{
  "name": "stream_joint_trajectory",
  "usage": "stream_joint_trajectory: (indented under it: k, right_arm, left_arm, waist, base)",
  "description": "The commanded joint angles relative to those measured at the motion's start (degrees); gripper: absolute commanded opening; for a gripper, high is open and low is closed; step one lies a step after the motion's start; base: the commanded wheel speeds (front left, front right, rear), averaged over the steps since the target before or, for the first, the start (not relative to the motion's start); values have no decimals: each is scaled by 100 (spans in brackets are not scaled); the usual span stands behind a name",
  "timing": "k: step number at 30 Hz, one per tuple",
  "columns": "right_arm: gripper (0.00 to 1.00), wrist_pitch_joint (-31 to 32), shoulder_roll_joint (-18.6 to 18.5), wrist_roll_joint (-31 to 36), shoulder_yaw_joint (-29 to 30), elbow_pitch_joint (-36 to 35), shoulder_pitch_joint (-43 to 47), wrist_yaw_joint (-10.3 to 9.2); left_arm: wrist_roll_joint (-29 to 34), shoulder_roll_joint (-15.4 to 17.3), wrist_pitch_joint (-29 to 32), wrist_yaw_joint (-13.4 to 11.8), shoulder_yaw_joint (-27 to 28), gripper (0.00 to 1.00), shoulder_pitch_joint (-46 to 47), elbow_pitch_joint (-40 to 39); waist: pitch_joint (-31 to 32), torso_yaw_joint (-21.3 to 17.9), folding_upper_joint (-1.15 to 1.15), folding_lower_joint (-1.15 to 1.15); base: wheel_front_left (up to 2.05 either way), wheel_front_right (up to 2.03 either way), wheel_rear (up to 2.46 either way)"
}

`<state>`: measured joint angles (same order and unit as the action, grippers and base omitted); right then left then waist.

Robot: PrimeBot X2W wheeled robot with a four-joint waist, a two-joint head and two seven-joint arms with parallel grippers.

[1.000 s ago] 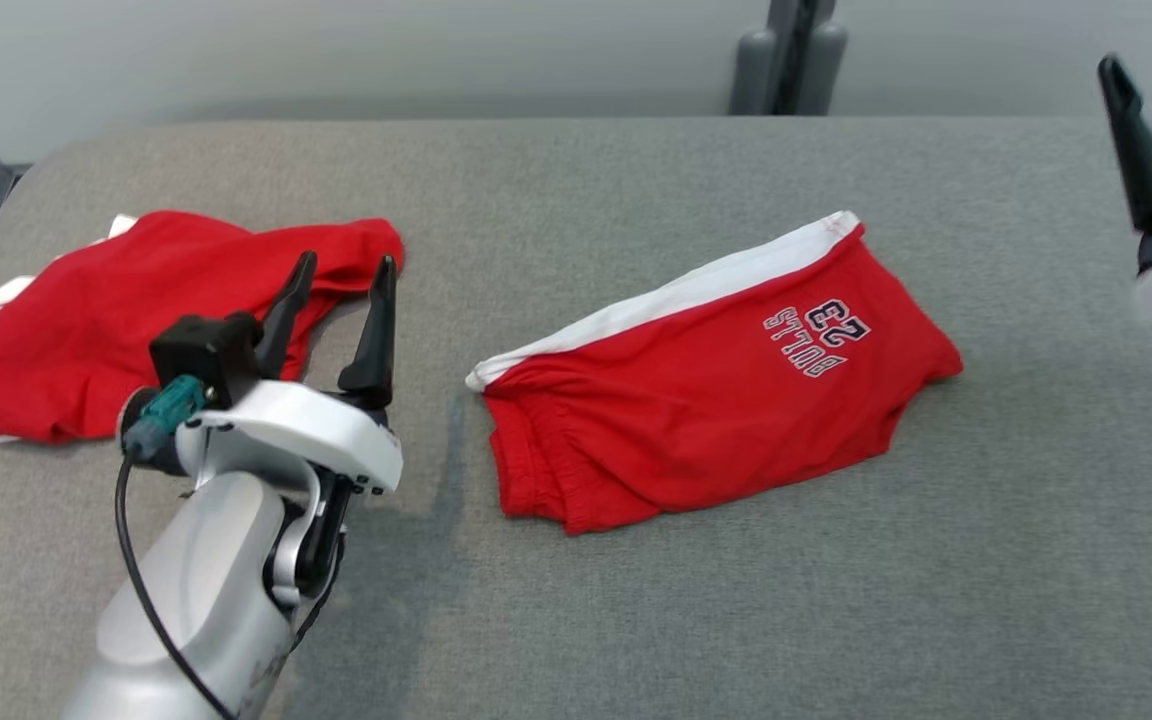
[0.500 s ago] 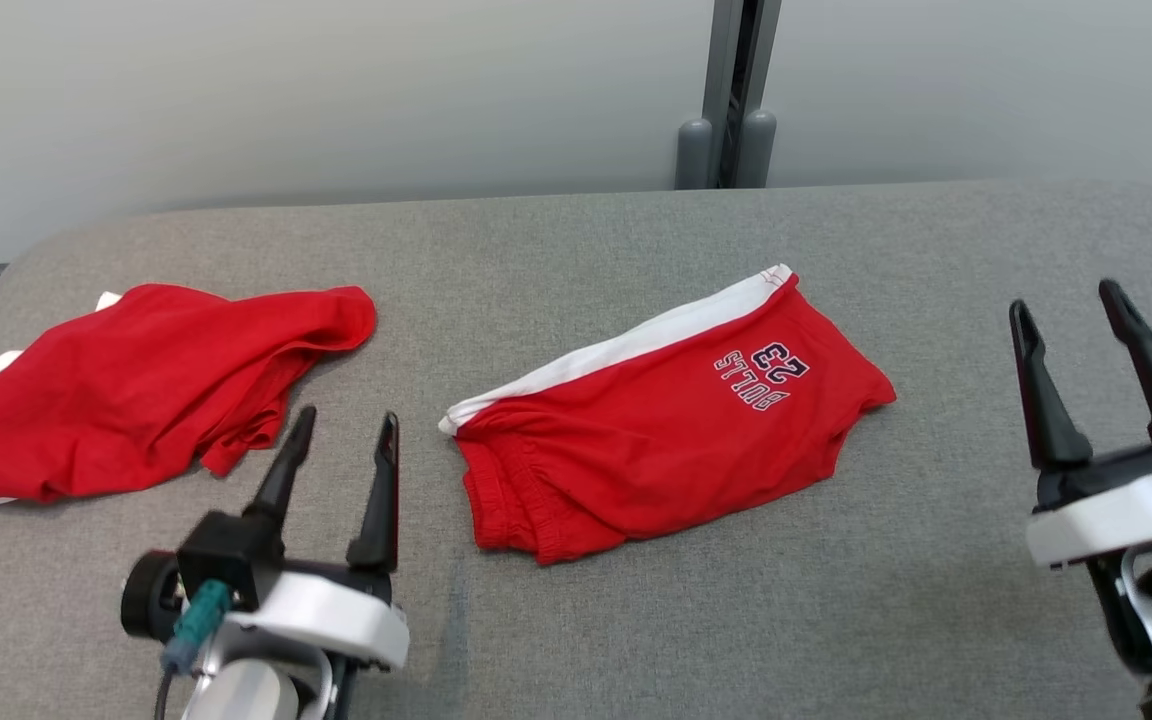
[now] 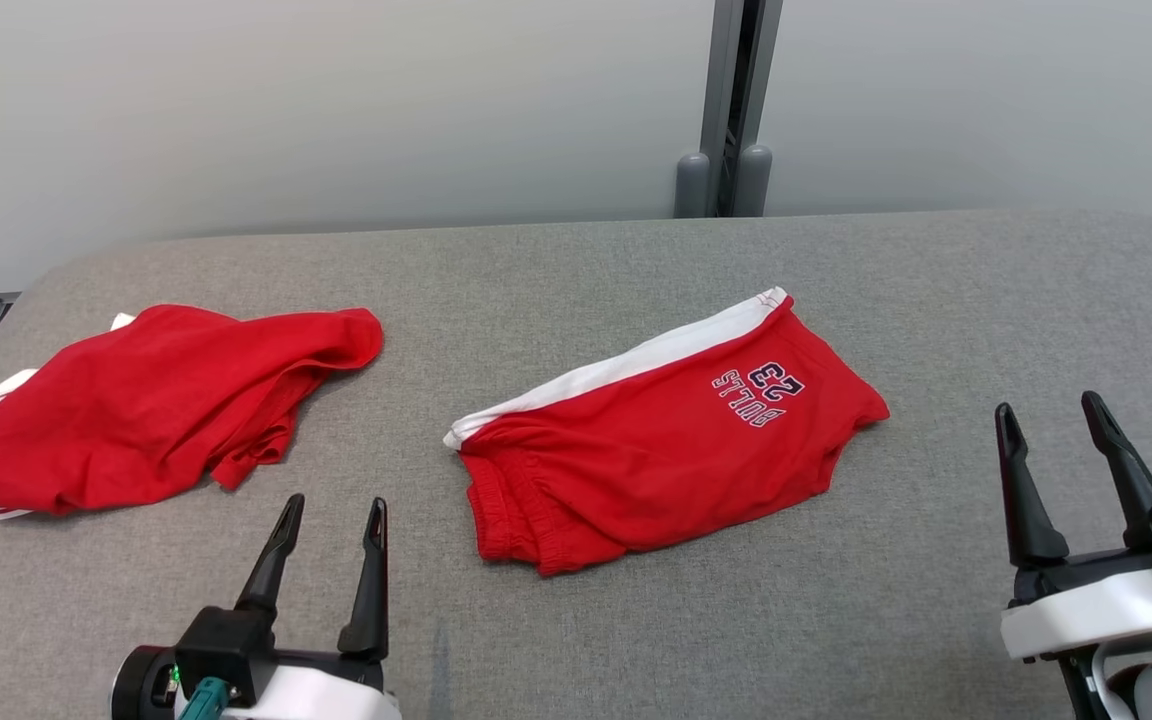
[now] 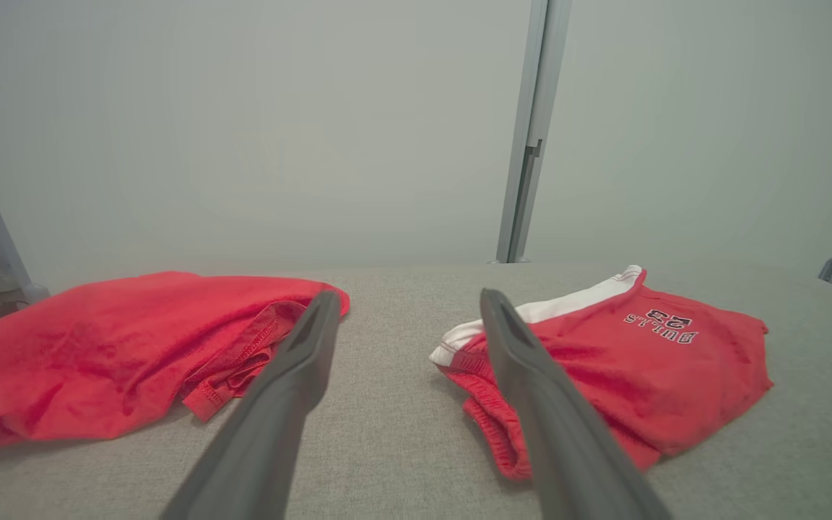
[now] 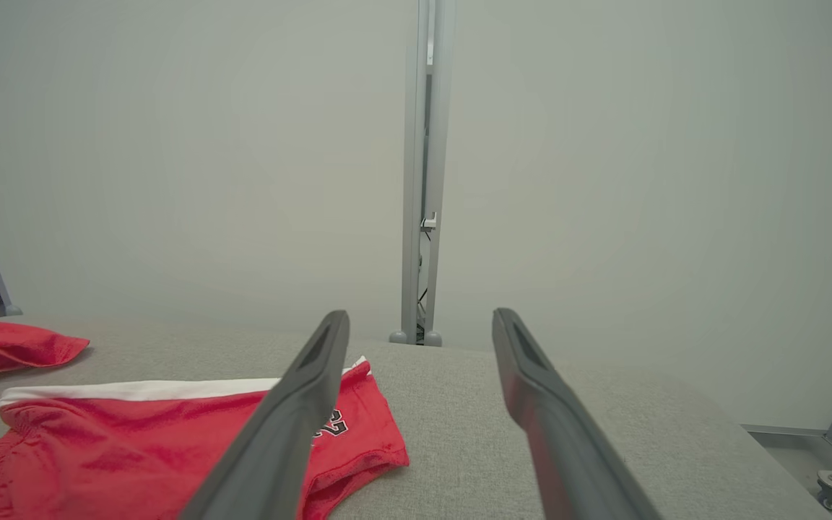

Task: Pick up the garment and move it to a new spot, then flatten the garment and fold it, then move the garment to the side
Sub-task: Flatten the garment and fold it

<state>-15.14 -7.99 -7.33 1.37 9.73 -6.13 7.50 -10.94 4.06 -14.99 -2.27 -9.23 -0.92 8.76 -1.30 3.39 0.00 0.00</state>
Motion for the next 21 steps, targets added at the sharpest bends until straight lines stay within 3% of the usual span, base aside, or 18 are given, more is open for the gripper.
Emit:
stream_joint_trajectory:
  k: [1, 11, 21]
  right_arm:
    - [100, -6, 4, 14, -7, -19, 79, -3]
    - [100, -6, 29, 13, -37, 57, 98, -3]
    - [100, -5, 21, -27, -12, 145, 81, -3]
  left_arm:
    - [40, -31, -21, 33, 75, 100, -88, -6]
    - [131, -104, -21, 105, 143, 100, -153, -21]
    - [4, -106, -21, 16, 33, 100, -63, -56]
  waist:
    - [9, -1, 0, 0]
    - [39, 34, 0, 0]
    - [14, 98, 0, 0]
  base:
    - [0, 0, 0]
    - [0, 0, 0]
    - [0, 0, 0]
